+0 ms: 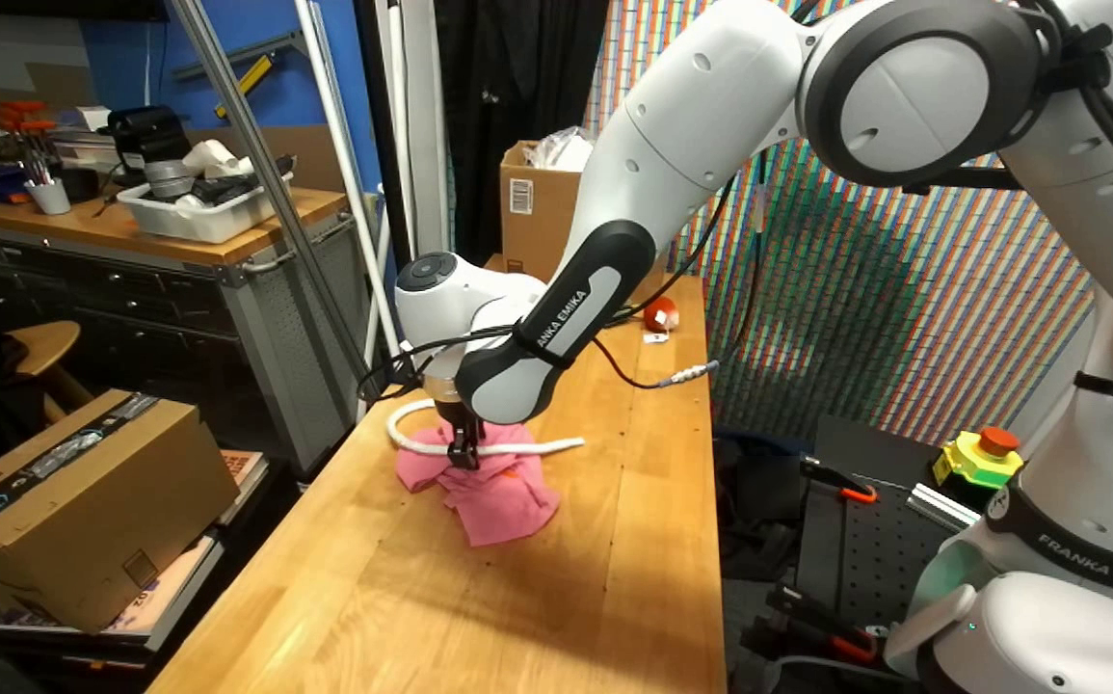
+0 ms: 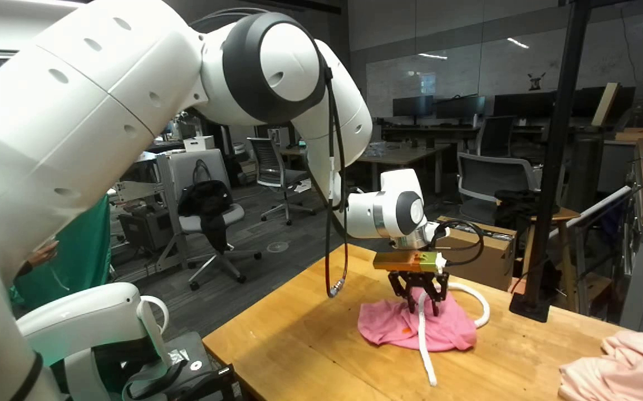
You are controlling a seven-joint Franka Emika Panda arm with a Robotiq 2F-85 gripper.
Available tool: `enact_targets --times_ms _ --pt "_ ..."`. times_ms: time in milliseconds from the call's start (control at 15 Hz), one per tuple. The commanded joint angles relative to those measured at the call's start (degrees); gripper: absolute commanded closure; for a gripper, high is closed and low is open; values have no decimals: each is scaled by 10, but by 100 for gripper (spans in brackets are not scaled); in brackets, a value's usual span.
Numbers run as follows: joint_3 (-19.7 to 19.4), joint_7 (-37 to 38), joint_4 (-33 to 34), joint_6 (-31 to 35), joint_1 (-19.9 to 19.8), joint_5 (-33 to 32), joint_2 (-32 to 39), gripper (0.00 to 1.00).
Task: Move all the objects in the middle of the table to the right
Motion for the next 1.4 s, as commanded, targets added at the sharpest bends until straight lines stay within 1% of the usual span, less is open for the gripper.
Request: enact_targets --times_ms 0,200,333,467,733,933,1067,1333 --pt "3 -11 19 -7 -7 14 7 73" --pt "3 -13 16 -7 -9 13 0 93" --pt "6 -20 15 -11 -13 15 -6 97" --pt "18 -41 11 -22 -22 22 -19 94" --pt "35 -88 2 -48 -34 34 -56 94" --pt "43 -114 -10 -68 -36 30 -97 94" --pt "59 -150 -20 -84 -45 37 -127 94" --pt "99 -233 -32 -125 -69 72 -184 94"
